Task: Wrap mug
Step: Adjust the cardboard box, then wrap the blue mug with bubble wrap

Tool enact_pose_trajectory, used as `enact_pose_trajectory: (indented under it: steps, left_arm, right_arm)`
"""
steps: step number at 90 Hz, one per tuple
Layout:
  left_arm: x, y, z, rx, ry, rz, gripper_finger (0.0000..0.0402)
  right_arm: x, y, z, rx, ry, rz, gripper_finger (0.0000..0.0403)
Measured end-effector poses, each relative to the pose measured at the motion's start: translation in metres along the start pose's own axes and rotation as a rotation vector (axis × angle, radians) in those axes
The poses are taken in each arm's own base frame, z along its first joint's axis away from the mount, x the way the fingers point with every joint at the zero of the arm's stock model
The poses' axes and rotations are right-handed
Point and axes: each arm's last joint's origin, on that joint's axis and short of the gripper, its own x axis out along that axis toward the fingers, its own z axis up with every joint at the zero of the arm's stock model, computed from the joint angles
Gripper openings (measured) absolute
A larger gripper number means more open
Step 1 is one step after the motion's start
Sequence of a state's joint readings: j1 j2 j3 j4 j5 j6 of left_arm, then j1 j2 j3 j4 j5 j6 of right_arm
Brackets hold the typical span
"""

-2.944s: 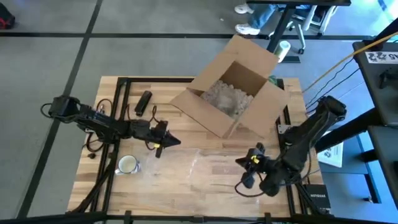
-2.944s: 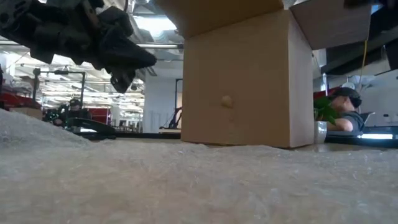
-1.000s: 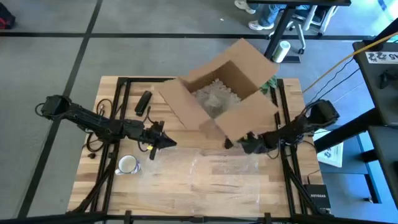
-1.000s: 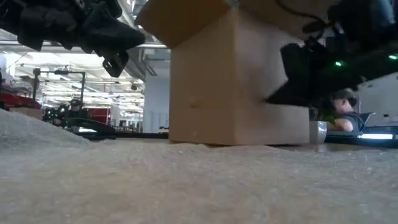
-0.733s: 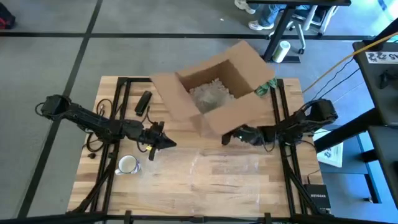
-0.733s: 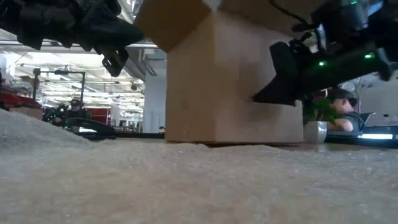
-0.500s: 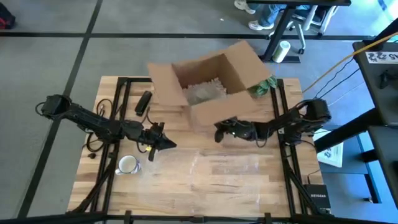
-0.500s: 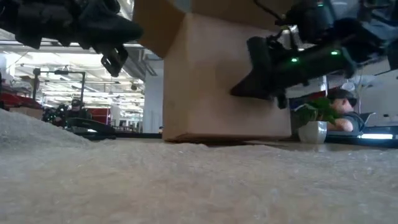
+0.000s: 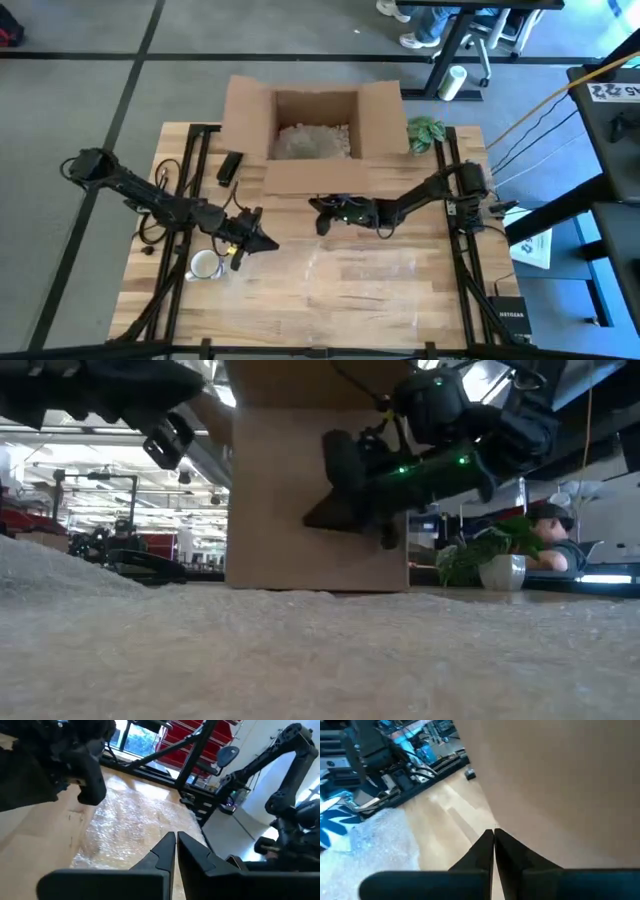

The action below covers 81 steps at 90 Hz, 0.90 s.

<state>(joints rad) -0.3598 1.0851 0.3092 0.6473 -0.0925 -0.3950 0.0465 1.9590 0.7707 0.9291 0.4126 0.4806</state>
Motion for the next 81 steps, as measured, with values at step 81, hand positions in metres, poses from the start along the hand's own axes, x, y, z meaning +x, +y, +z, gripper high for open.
enact_pose_trajectory:
  steps: [81]
  left_arm:
    - [-0.018,-0.006,-0.001,0.018,0.074,0.041,0.0]
  right_arm:
    - [-0.181,0.116,0.009,-0.111,0.271,0.203,0.0]
